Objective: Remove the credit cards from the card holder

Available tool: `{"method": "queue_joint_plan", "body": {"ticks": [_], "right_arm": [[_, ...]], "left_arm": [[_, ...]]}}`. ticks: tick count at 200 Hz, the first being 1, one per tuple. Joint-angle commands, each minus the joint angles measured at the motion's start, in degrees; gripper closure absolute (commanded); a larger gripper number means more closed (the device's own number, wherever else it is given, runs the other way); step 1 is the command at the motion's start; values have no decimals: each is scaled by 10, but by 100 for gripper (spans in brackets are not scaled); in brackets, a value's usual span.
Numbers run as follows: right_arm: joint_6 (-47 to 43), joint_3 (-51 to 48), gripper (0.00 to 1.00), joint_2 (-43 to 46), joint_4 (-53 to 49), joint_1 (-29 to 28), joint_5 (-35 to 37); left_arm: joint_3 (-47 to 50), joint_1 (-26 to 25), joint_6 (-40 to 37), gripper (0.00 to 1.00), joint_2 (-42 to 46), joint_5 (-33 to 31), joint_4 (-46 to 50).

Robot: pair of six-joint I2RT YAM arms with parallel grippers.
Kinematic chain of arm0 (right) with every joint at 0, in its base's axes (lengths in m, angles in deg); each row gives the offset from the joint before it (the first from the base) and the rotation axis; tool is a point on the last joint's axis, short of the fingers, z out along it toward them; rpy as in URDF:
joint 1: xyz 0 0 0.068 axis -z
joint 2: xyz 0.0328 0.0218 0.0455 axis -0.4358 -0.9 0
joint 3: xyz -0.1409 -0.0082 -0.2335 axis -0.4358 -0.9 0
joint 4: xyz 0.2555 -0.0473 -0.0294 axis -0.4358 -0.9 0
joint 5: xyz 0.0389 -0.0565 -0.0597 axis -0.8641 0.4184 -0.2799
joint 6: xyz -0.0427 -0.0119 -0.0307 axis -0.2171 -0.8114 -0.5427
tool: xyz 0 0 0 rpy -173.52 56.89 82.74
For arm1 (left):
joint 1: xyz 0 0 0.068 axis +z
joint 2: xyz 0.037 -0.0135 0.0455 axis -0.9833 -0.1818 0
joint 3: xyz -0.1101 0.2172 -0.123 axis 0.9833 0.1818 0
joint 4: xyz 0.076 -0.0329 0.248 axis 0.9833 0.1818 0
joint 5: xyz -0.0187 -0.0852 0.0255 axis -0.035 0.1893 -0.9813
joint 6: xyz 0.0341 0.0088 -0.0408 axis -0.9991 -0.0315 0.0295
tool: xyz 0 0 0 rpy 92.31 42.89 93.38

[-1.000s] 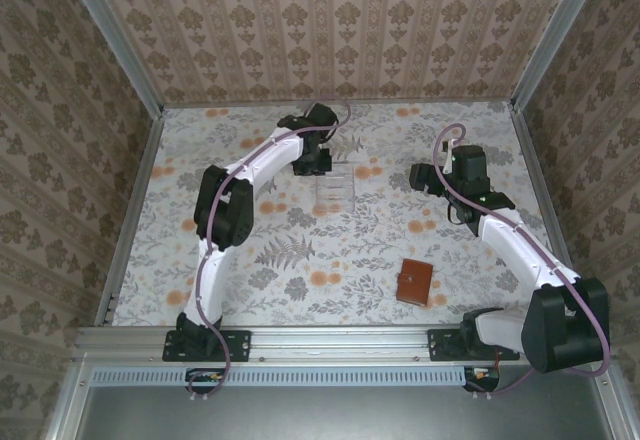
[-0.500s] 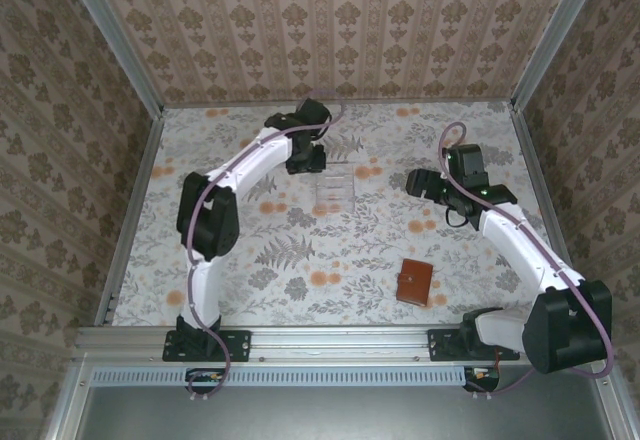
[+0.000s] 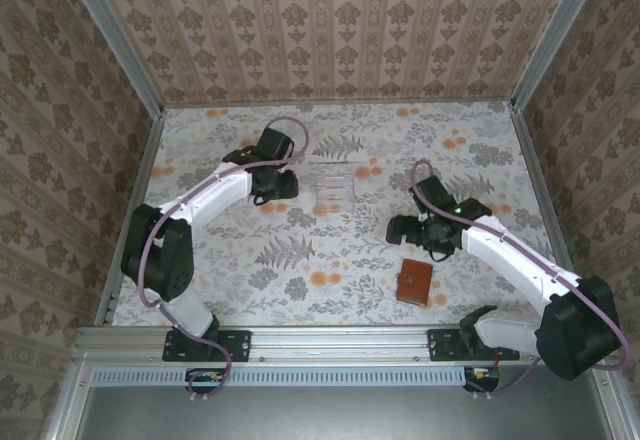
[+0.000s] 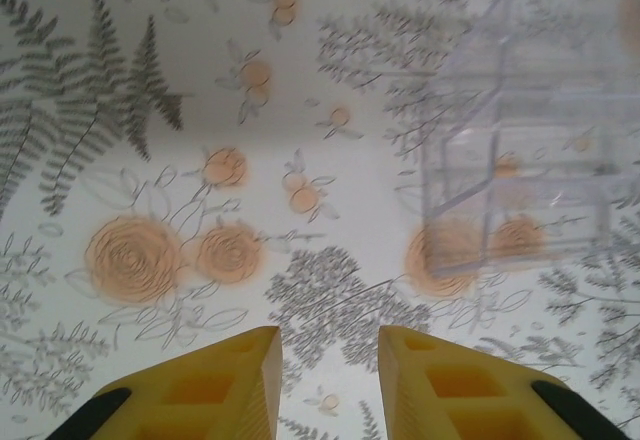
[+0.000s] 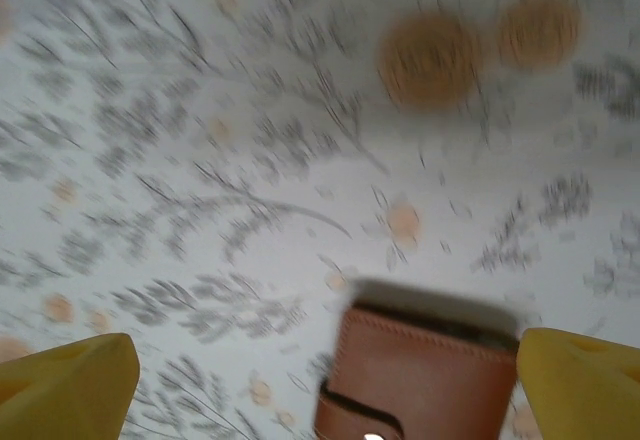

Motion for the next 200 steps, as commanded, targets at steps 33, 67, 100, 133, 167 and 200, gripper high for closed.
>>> {"method": "queue_joint_plan", "body": {"ticks": [33,67,100,133,167,200], "right_arm": [[98,-93,0,1,-12,-38,-17],[115,-137,0,-6,30,-39,-47],[111,-137,4,-14,27,-40,-32],[111,-130,11,-22,29,-42,-33],[112,-120,13,-39,33,-50,-34],[115,-101,16,-54,22,-68,-19]], "left_arm": [[56,18,-2,66,41,32,-66],[68,18,1,65,45,39,-79],[72,18,1,64,42,42,-84],[73,18,2,64,40,48,-86],[77,18,-4,63,42,46,-83],[83,19,-7,63,48,43,-78]]}}
